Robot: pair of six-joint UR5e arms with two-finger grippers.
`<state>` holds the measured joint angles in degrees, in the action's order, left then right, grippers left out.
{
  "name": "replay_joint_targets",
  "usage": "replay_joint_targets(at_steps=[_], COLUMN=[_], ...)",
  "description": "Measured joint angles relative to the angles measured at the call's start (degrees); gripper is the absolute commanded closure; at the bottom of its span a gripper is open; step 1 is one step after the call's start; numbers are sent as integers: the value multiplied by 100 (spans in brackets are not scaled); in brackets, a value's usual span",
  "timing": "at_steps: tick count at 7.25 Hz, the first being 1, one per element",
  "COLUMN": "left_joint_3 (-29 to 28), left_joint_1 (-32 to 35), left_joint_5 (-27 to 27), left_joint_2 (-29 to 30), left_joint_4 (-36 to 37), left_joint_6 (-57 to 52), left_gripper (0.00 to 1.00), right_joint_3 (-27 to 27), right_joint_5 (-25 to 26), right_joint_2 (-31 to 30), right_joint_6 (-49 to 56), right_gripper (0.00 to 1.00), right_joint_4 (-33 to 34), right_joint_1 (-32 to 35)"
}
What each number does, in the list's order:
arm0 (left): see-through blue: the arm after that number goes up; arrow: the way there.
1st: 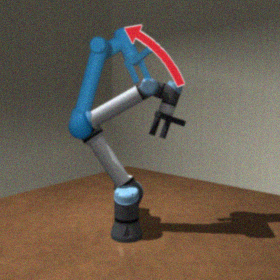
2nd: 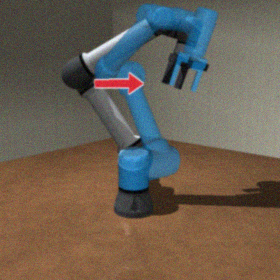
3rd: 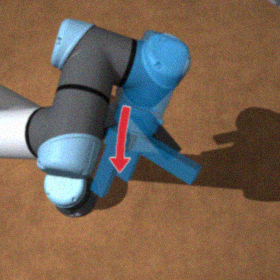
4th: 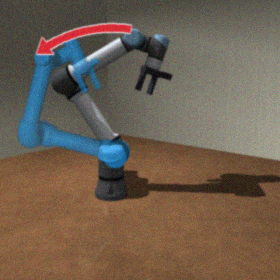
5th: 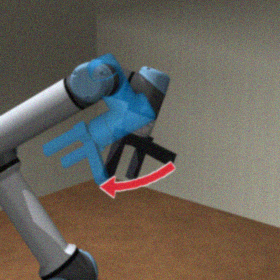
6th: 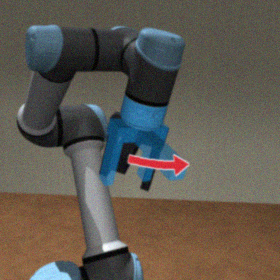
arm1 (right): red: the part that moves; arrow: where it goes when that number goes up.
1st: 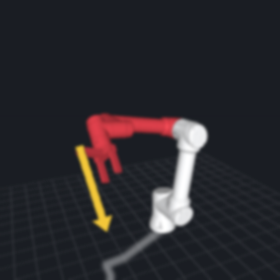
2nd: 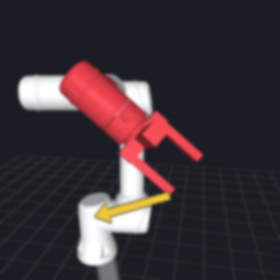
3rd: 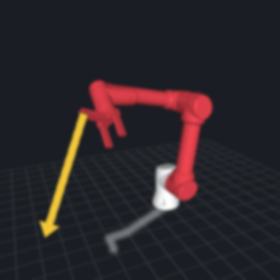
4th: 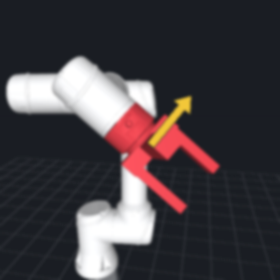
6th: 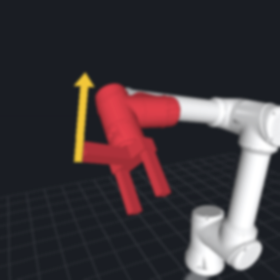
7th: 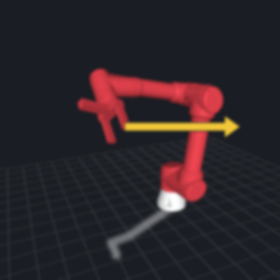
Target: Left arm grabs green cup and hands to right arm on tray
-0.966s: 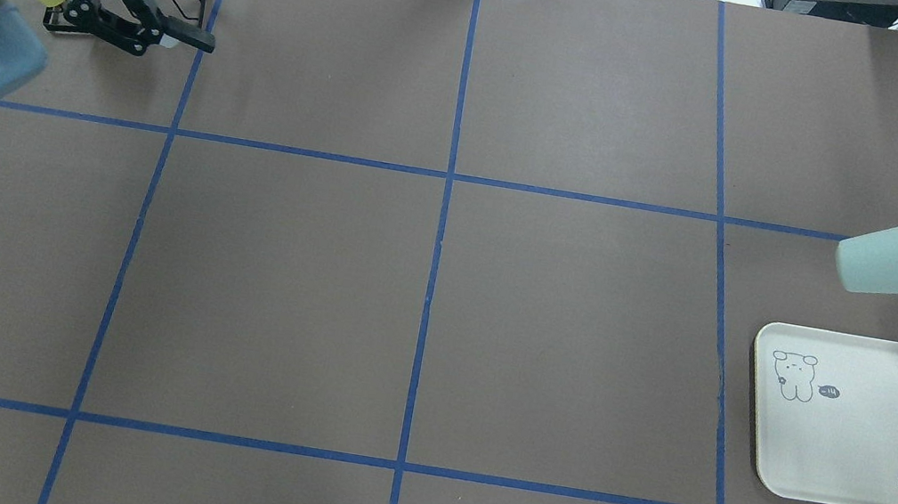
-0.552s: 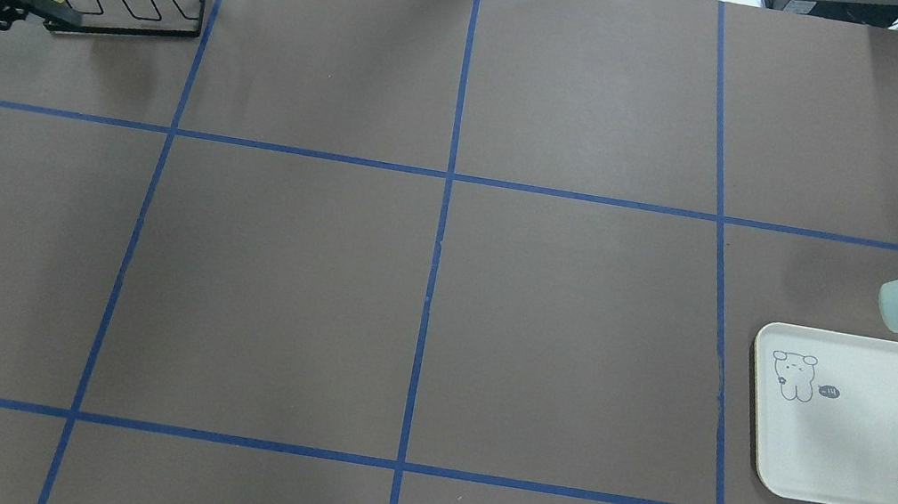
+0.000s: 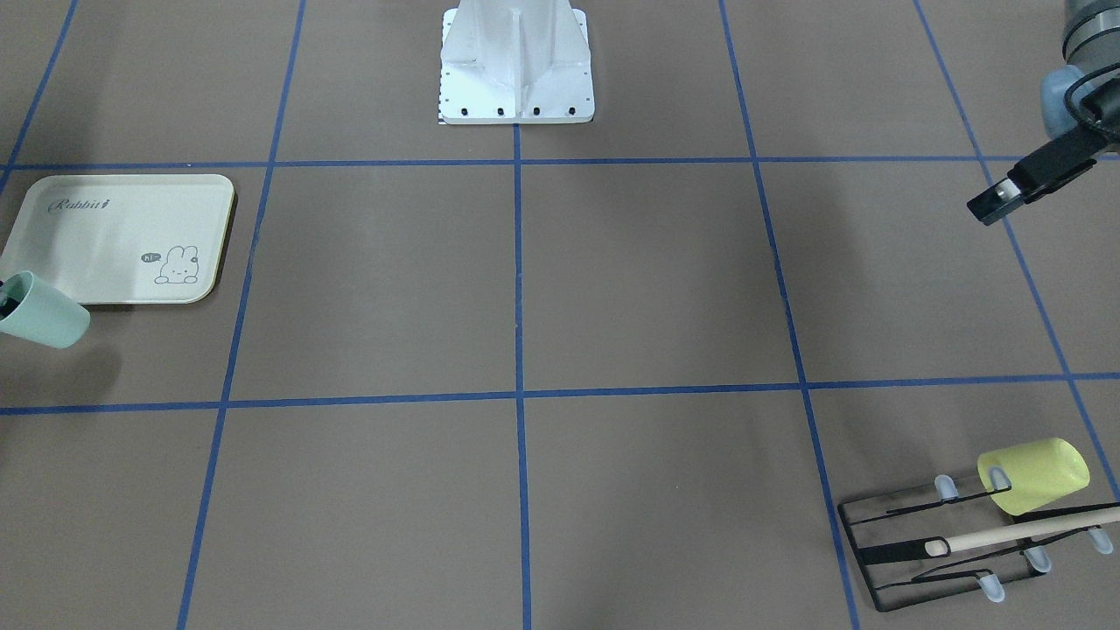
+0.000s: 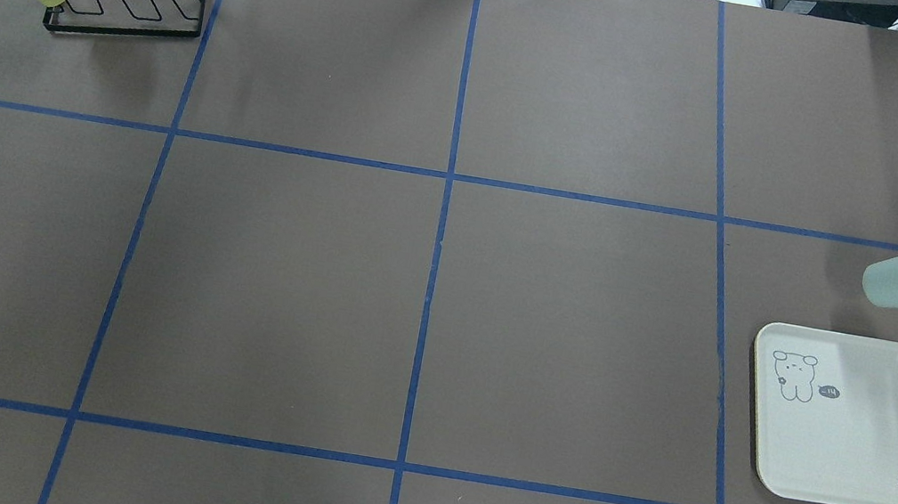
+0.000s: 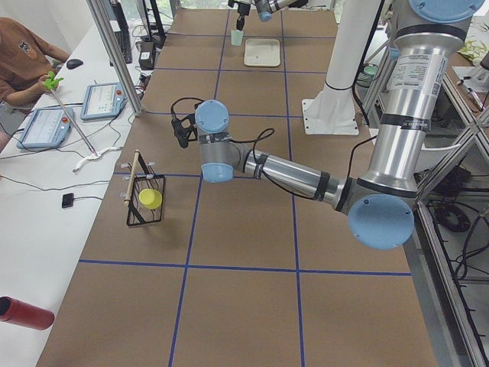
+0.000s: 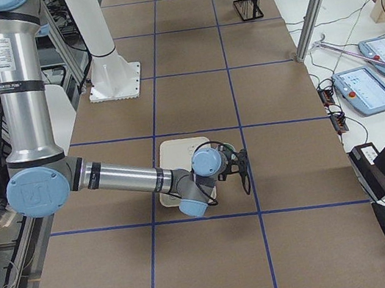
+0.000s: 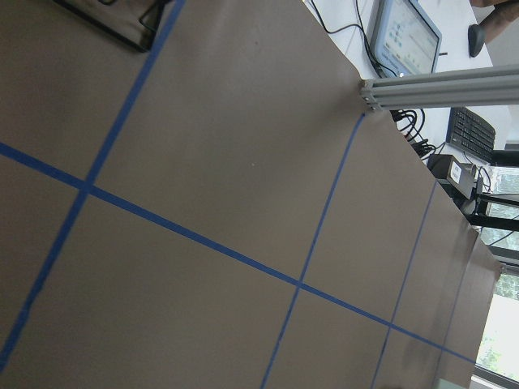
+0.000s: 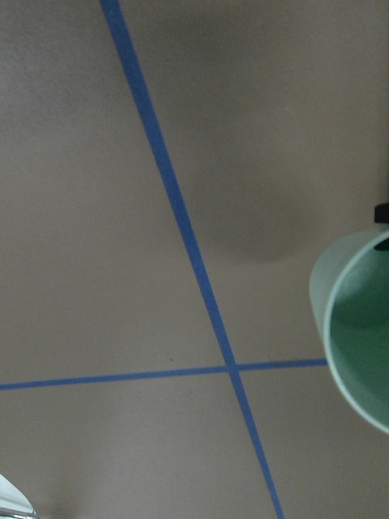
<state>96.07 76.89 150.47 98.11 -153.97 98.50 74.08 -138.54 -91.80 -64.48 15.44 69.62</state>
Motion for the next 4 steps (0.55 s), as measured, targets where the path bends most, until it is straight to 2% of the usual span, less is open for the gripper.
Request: replay_joint_targets(at_steps=[2,4], left_joint_3=[0,19], left_joint_1=[256,332], left_joint_5=[-196,-725], left_joint_2=[-264,-437], left_joint_4=[637,1234], left_joint_6=[-1126,-2140], left_gripper=[0,0], right_joint_3=[249,774], right_joint_5=[133,206], right_joint_2=[-43,-97], right_joint_6=[1136,1885], right_gripper=[100,100], right_joint_4=[1008,1988], right_joint_1=[-44,-55])
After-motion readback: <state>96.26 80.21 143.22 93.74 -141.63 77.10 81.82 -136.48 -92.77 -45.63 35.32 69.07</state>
